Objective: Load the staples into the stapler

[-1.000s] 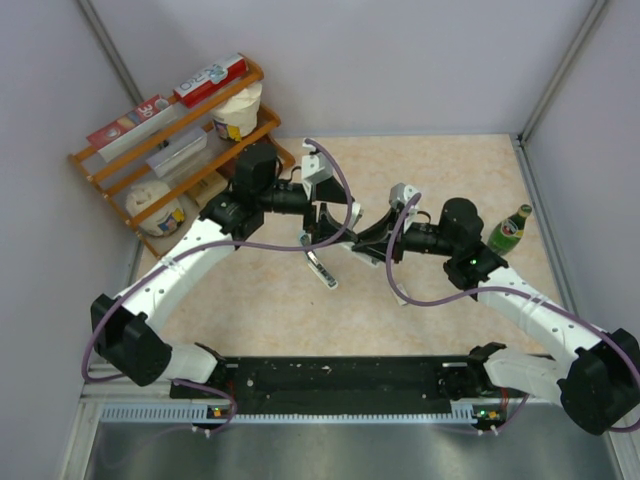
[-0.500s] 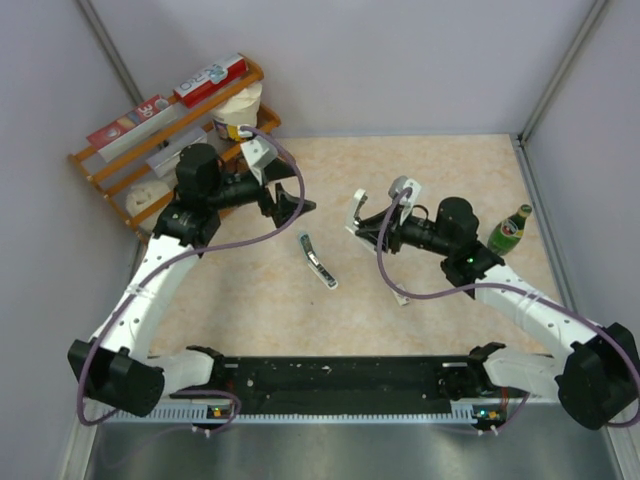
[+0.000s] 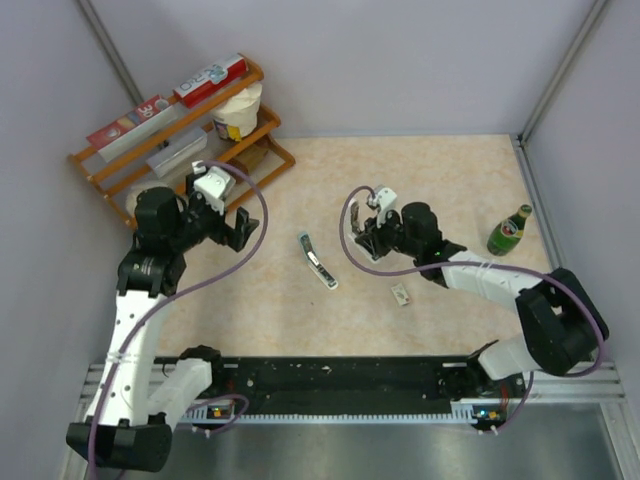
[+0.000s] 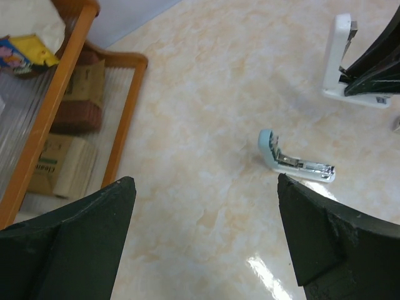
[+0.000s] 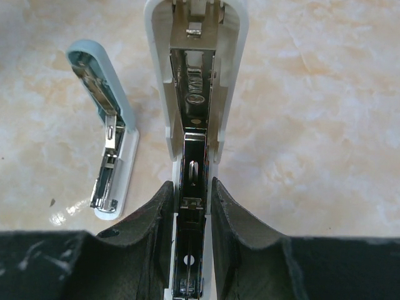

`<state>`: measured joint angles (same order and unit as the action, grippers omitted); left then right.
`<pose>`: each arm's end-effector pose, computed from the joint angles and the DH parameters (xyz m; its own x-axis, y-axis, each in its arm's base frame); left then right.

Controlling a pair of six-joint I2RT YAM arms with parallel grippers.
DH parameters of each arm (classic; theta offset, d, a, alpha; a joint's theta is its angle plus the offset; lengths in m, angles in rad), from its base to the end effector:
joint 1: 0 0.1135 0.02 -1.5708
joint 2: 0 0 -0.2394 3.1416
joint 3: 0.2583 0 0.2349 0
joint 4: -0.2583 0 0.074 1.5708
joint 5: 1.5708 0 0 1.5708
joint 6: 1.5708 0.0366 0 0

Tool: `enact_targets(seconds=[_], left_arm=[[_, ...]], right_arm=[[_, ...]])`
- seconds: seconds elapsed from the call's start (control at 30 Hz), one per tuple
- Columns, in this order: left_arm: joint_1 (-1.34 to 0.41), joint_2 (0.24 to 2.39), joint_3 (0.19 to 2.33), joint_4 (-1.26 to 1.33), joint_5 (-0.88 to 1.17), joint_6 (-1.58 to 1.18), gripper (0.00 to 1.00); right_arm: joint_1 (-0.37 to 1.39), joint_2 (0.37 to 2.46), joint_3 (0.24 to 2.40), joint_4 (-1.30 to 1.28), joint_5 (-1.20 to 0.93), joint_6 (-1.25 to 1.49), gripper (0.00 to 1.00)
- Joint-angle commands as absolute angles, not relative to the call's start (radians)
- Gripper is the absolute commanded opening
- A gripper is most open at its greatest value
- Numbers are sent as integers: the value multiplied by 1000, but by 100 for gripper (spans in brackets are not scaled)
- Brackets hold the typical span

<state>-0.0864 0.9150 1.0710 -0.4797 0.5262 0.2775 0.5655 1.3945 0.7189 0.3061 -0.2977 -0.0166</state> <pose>0.1869 -0.0346 0.3642 -0.1544 0.2512 -0.9556 0.6148 0.7815 0.1061 0.2428 0.1668 0.2146 -0.2925 -0.2044 -0.9341 -0.7482 0.6573 0.0904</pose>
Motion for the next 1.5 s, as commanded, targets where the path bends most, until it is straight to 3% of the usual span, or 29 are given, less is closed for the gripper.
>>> enact_targets(seconds=[0.0, 0.47, 1.47], left_arm=[[-45, 828, 1040, -583, 427, 340, 99], [-32, 729, 945, -603, 397, 337, 99], [-31, 703, 925, -604, 426, 342, 99]], right_arm=[[606, 1457, 768, 356, -178, -18, 23], [624, 1623, 839, 339, -78, -21, 24], [678, 1726, 876, 330, -78, -54, 27]])
